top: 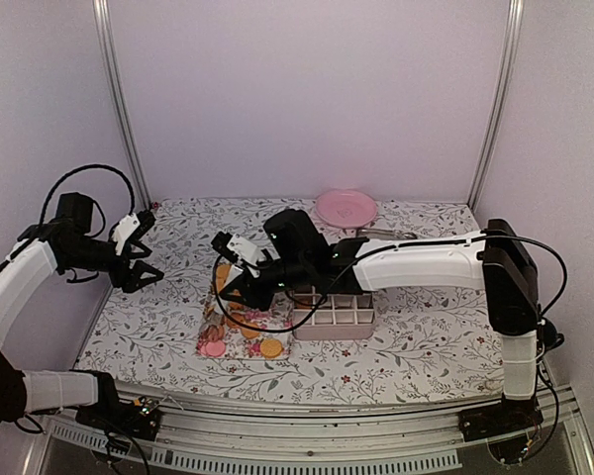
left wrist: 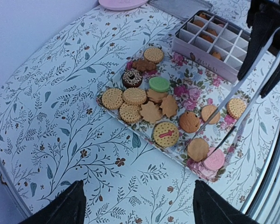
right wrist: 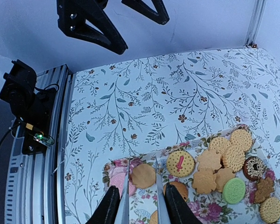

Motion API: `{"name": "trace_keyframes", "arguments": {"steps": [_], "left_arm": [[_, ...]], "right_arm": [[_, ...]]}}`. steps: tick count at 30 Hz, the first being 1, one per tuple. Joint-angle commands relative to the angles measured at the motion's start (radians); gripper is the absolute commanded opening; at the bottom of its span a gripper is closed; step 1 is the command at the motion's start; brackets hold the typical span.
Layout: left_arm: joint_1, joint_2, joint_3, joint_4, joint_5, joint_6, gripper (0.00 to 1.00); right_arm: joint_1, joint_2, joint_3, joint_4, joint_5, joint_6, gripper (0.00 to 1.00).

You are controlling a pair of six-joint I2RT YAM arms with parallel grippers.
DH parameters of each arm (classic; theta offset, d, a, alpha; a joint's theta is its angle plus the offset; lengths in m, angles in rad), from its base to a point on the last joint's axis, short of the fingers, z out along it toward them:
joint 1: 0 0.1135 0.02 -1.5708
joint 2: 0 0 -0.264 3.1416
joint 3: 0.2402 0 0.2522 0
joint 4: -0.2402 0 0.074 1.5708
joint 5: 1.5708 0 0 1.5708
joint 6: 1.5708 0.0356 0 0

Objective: Pack the cookies
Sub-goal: Pick up the fake cookies from the plate, then place the fake cookies in the empty pocket of the box.

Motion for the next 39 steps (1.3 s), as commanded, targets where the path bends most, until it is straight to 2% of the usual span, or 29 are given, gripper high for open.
{"name": "trace_keyframes", "arguments": {"steps": [1,8,17,31,39], "left_arm": [[0.011,-0.012,-0.011,0.026,0.021,-0.009,0.79],[0.011,-0.013,-0.008,0.029,0.021,-0.012,0.80],[0.012,-0.005,-0.005,0.037,0.005,-0.020,0.79],[0.012,-0.004,-0.008,0.043,0.006,-0.024,0.79],[0.012,0.002,-0.007,0.047,0.010,-0.031,0.80]], "right_arm": [[0.004,-0.052,-0.006,-0.021,0.036,0.007,0.15],[0.003,-0.085,0.000,-0.021,0.071,0.006,0.04],[-0.032,-0.226,-0.027,-0.027,0.126,-0.018,0.03],[-0.167,-0.635,-0.458,-0.019,0.272,0.025,0.05],[-0.177,-0.717,-0.562,-0.019,0.298,0.054,0.07]]}}
